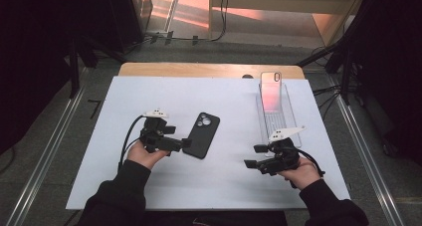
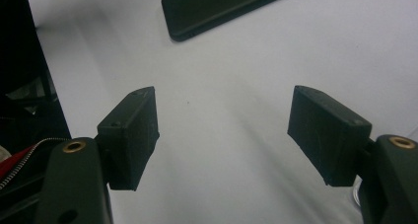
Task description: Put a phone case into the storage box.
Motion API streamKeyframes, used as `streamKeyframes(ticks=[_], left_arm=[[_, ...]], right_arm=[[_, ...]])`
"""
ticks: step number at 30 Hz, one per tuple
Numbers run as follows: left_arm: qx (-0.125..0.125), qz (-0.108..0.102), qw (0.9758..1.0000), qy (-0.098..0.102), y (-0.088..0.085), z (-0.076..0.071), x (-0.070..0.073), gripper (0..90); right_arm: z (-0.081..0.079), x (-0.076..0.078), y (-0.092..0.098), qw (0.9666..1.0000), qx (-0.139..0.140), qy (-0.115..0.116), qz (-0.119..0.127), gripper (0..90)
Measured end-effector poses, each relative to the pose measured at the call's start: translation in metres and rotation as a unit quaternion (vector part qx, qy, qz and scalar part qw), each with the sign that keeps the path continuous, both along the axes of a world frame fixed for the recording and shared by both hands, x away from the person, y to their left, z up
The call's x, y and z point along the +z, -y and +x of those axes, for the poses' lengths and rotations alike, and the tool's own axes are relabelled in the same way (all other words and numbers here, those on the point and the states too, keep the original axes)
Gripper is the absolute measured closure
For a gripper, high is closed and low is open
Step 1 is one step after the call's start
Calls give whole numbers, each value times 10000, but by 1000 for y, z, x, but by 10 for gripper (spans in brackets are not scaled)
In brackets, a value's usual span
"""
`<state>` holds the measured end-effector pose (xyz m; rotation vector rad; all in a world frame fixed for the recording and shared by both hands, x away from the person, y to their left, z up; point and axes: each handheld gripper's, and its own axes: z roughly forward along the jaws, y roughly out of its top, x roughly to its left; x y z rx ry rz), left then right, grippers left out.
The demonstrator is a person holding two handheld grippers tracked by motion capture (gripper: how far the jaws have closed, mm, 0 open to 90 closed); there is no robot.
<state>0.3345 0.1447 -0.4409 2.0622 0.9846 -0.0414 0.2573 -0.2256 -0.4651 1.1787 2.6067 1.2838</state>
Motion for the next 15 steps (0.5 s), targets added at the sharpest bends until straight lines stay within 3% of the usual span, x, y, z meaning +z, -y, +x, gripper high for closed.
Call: streamKeyframes(ticks=[4,12,15], left_arm=[[-6,217,9998,-30,11,7,-3,0],[106,292,9995,-41,26,21,-8,0],[116,453,9989,-35,36,26,-11,0]], right_arm=[[0,0,0,10000,-10,-4,-10,258],[1,-1,0,10000,-23,-29,-45,258],[1,-1,0,10000,-17,-26,-62,257]])
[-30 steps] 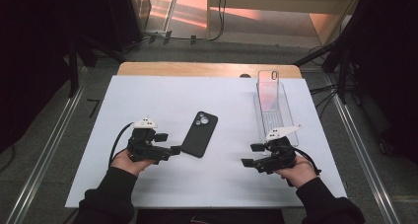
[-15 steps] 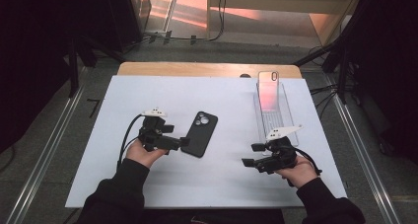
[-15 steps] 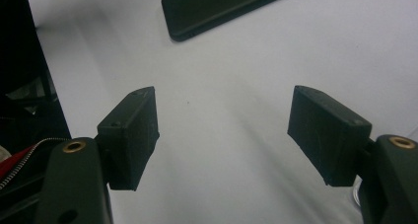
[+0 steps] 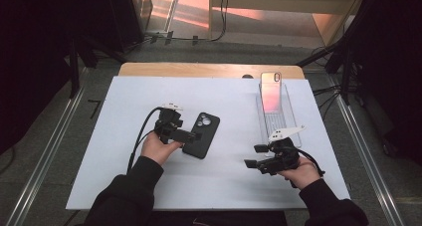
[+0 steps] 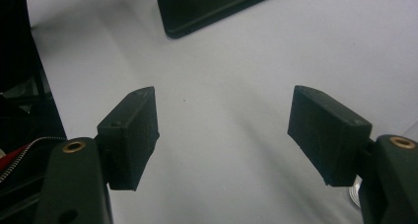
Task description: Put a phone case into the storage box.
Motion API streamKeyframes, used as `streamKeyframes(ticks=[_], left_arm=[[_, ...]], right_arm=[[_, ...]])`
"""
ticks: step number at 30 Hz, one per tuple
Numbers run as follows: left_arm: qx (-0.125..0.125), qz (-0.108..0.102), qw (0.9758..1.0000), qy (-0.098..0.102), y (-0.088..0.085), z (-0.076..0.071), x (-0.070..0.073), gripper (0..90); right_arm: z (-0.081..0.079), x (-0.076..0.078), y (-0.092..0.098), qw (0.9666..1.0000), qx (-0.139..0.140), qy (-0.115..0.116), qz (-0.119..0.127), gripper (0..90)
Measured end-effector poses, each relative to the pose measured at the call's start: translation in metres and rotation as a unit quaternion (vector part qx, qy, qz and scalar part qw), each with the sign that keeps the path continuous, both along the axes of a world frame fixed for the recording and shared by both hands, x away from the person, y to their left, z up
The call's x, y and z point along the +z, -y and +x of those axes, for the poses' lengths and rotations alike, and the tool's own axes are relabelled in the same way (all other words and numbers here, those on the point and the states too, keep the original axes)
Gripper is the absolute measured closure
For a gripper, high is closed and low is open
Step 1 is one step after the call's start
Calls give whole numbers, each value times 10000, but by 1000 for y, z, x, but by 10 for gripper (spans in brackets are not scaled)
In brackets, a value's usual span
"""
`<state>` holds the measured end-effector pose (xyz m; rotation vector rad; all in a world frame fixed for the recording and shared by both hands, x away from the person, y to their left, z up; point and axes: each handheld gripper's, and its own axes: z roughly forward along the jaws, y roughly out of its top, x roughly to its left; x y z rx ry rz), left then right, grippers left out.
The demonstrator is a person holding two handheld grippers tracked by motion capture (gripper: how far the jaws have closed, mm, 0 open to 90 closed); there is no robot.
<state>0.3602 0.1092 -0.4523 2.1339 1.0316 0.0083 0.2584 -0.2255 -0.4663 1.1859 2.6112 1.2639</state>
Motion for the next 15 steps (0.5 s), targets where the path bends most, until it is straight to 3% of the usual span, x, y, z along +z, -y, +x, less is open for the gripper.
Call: streamKeyframes(ticks=[5,15], left_arm=[[-5,64,10000,-25,14,7,-6,0],[-6,407,9992,17,35,16,-20,0]], right_arm=[[0,0,0,10000,-23,-37,-39,257],[1,-2,0,9999,-17,-71,-111,252]])
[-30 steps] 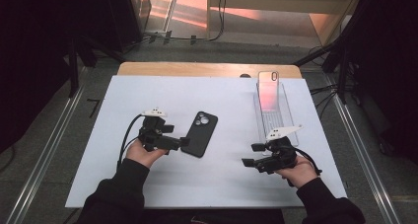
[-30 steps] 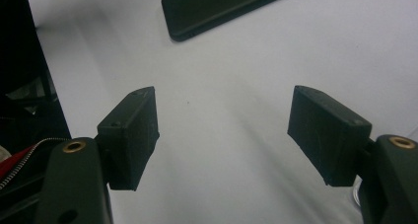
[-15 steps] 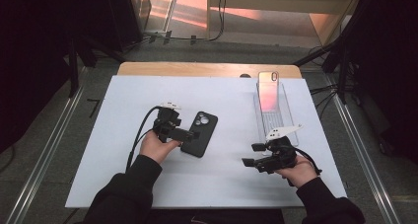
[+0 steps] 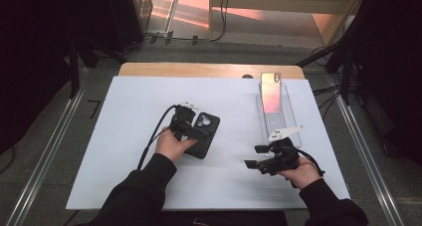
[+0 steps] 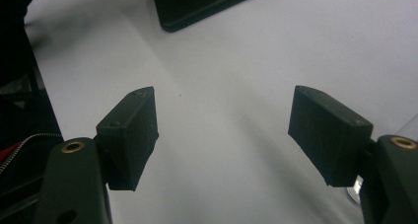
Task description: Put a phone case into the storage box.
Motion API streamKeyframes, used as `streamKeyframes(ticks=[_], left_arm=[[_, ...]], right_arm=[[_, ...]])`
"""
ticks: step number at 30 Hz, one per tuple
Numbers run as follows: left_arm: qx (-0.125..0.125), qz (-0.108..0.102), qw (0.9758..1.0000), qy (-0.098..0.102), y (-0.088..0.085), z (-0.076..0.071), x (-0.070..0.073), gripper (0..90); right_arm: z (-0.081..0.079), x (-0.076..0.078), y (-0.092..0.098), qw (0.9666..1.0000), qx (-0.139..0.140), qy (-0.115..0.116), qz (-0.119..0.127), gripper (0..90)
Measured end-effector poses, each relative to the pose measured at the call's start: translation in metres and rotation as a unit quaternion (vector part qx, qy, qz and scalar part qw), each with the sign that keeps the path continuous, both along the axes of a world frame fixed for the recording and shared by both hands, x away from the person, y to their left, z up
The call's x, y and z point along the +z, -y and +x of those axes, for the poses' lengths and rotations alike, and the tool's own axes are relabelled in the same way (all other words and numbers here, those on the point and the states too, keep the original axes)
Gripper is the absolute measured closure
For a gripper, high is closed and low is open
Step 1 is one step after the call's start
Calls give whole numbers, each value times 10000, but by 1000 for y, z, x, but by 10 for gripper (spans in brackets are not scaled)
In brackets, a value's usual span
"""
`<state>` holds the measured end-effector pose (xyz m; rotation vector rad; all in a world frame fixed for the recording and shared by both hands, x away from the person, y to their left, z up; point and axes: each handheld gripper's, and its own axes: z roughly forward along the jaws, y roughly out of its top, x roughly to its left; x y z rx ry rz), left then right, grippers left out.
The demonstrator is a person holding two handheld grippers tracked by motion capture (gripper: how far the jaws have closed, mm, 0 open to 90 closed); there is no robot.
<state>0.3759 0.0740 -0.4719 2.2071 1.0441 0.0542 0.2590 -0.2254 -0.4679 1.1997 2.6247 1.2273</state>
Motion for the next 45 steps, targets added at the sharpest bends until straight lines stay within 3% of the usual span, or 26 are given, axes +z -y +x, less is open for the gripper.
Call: streamKeyframes(ticks=[11,20,22,31,38,45], left_arm=[[90,427,9990,53,15,2,-13,0],[151,872,9961,22,20,1,-23,0],[143,973,9951,108,22,-1,-25,0],[236,1227,9911,451,26,-7,-28,51],[298,1357,9892,455,29,-8,-27,60],[360,1489,9877,318,32,-6,-25,70]], right_arm=[[0,0,0,10000,-15,-20,-9,249],[0,0,0,10000,-24,0,-25,249],[0,0,0,10000,-26,5,-30,248],[0,0,-1,10000,-28,20,-44,249],[0,0,-1,10000,-16,28,-70,248],[0,0,-1,10000,-15,23,-93,249]])
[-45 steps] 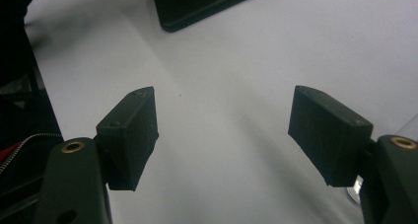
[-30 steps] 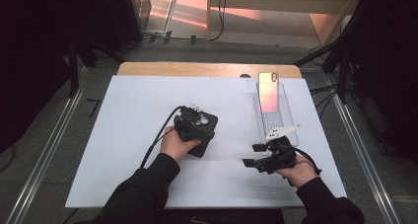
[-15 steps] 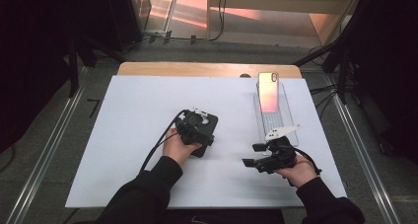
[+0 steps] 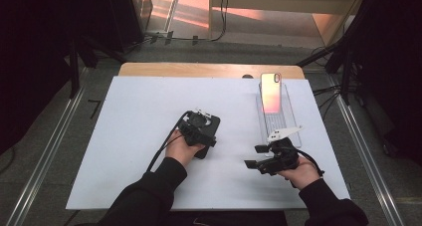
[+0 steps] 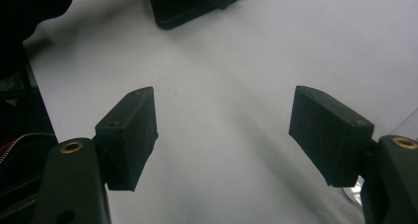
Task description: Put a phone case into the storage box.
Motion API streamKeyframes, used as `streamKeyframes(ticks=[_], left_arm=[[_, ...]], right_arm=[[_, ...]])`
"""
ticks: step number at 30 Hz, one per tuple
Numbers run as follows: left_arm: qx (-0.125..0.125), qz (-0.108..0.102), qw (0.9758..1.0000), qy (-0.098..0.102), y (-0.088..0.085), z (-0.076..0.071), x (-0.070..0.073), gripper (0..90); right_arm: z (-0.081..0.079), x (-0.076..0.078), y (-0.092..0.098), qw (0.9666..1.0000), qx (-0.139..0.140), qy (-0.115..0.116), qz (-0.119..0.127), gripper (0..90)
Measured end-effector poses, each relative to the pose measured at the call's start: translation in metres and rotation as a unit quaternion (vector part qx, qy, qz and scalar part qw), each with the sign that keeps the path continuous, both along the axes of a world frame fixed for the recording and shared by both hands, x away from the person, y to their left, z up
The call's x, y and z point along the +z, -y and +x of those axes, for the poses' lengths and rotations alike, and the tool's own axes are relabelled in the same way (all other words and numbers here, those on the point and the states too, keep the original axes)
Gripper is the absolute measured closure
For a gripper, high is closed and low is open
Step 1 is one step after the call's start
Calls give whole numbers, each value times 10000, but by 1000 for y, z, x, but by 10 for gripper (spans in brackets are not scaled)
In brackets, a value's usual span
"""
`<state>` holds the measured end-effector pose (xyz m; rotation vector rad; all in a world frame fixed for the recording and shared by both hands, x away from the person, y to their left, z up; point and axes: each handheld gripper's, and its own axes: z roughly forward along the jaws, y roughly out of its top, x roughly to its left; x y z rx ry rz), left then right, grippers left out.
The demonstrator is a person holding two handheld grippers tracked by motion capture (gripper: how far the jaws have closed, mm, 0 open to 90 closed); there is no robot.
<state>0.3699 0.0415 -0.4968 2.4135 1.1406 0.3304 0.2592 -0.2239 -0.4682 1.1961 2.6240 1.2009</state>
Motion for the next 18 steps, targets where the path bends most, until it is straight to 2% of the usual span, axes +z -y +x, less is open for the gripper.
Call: streamKeyframes(ticks=[5,18], left_arm=[[162,118,9997,-139,4,2,3,85],[137,41,9997,-192,-2,3,6,145]], right_arm=[[0,0,-1,10000,0,-6,-7,249],[0,-1,0,10000,8,8,-27,249]])
